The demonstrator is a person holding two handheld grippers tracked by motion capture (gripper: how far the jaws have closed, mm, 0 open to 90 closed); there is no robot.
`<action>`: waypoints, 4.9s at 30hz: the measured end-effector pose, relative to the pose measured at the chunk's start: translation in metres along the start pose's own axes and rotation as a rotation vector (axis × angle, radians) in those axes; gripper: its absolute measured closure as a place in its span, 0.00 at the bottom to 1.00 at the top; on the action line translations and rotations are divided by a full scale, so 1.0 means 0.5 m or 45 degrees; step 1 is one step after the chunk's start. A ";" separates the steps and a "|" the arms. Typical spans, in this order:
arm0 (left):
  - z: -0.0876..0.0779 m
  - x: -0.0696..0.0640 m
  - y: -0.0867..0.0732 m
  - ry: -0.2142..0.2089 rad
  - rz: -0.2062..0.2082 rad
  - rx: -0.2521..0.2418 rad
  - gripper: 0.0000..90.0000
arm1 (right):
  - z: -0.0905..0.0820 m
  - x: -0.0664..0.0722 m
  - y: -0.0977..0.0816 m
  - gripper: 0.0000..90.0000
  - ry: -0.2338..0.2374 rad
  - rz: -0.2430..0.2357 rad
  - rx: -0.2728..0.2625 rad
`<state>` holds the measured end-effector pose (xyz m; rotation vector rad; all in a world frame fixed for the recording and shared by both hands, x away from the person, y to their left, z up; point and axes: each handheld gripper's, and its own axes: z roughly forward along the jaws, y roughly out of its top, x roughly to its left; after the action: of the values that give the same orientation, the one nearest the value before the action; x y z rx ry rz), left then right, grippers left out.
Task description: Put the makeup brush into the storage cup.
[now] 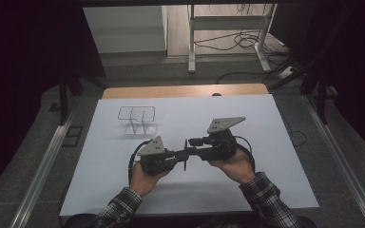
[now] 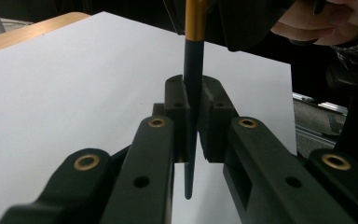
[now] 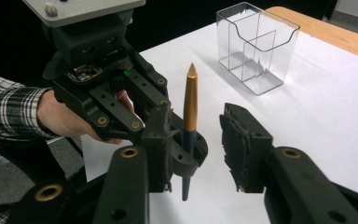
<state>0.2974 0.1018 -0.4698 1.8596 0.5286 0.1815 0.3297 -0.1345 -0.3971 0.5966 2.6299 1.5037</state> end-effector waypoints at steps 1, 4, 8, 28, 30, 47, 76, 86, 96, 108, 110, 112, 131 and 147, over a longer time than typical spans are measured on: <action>-0.001 0.000 0.000 0.003 0.001 -0.001 0.93 | 0.000 0.000 0.000 0.67 -0.006 -0.002 -0.001; -0.003 0.000 0.000 0.008 0.000 -0.004 0.93 | -0.002 0.000 -0.001 0.64 -0.016 -0.003 0.000; -0.006 0.002 0.001 0.021 0.000 -0.013 0.93 | -0.007 -0.001 -0.003 0.60 -0.027 0.000 -0.009; -0.025 0.009 0.005 0.070 0.006 -0.034 0.93 | -0.032 -0.005 -0.029 0.44 -0.101 0.003 -0.045; -0.027 0.009 0.005 0.071 0.005 -0.036 0.93 | -0.036 -0.005 -0.031 0.42 -0.111 0.003 -0.051; -0.054 0.019 0.010 0.122 0.007 -0.068 0.93 | -0.070 0.006 -0.062 0.31 -0.170 -0.015 -0.097; -0.086 0.037 0.011 0.194 -0.016 -0.086 0.93 | -0.142 0.012 -0.145 0.24 -0.304 0.022 -0.137; -0.102 0.045 0.017 0.229 -0.027 -0.106 0.93 | -0.165 0.019 -0.171 0.24 -0.342 0.035 -0.140; -0.117 0.057 0.018 0.281 -0.042 -0.100 0.93 | -0.188 0.024 -0.189 0.25 -0.365 0.060 -0.137; -0.143 0.077 0.019 0.360 -0.084 -0.112 0.93 | -0.201 0.021 -0.215 0.25 -0.390 0.093 -0.127; -0.147 0.081 0.019 0.369 -0.086 -0.110 0.93 | -0.202 0.021 -0.218 0.25 -0.394 0.099 -0.124; -0.151 0.085 0.019 0.382 -0.085 -0.112 0.93 | -0.203 0.021 -0.221 0.25 -0.396 0.098 -0.122; -0.190 0.122 0.021 0.459 -0.128 -0.132 0.93 | -0.202 0.019 -0.222 0.25 -0.422 0.081 -0.102; -0.222 0.169 0.030 0.538 -0.140 -0.126 0.93 | -0.200 0.016 -0.226 0.22 -0.421 0.098 -0.109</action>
<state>0.3347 0.2306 -0.4281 1.6941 0.8931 0.5236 0.2648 -0.2649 -0.4383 0.8643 2.3072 1.3883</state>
